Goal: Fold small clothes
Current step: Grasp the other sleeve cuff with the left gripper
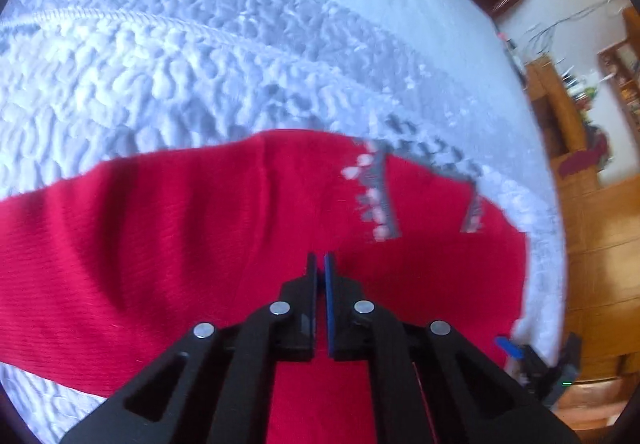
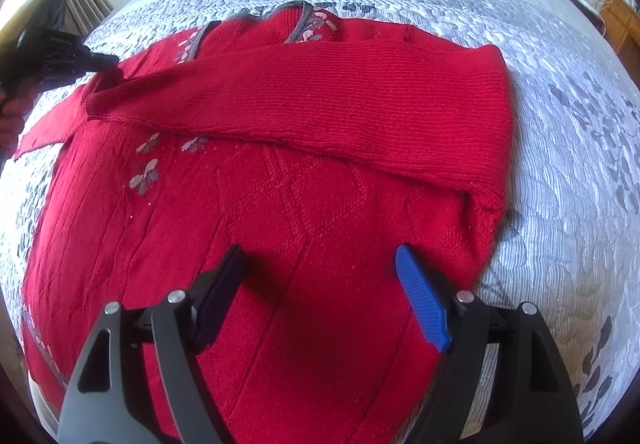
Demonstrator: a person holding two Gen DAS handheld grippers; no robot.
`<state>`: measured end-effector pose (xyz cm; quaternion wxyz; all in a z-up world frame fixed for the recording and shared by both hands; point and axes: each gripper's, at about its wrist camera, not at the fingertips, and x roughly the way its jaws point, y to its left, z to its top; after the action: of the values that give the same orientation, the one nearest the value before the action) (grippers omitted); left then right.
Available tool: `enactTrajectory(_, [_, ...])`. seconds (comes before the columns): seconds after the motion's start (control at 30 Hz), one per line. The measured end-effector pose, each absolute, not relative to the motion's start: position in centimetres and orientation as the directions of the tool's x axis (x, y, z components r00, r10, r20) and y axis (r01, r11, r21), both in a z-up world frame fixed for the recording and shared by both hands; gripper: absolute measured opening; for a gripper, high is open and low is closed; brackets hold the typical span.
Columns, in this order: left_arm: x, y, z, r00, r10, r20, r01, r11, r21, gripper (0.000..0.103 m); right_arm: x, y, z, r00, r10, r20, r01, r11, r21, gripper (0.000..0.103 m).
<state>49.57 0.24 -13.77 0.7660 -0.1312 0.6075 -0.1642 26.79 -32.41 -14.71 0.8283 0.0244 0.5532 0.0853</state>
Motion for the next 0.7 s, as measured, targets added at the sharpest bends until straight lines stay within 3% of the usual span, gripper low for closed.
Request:
enactTrajectory(0.27, [48.6, 3.5, -11.9, 0.458, -0.290, -0.841, 0.003, 0.946, -0.324, 0.003, 26.7, -32.2, -14.9, 0.382, 0.165, -0.910, -0.123, 0.984, 0.126, 0.079])
enactTrajectory(0.47, [48.7, 4.1, -13.1, 0.425, -0.350, -0.835, -0.005, 0.921, -0.389, 0.003, 26.7, -32.1, -14.9, 0.389, 0.166, -0.906, -0.118, 0.985, 0.130, 0.080])
enactTrajectory(0.57, [46.7, 2.6, -13.0, 0.371, -0.436, -0.820, 0.050, 0.891, -0.452, 0.003, 26.9, -32.7, -14.2, 0.384, 0.181, -0.906, -0.093, 0.983, 0.157, 0.072])
enactTrajectory(0.7, [44.6, -1.3, -13.5, 0.322, -0.353, -0.878, 0.168, 0.934, -0.314, 0.011, 27.3, -34.5, -12.9, 0.392, 0.202, -0.898, -0.028, 0.978, 0.207, 0.070])
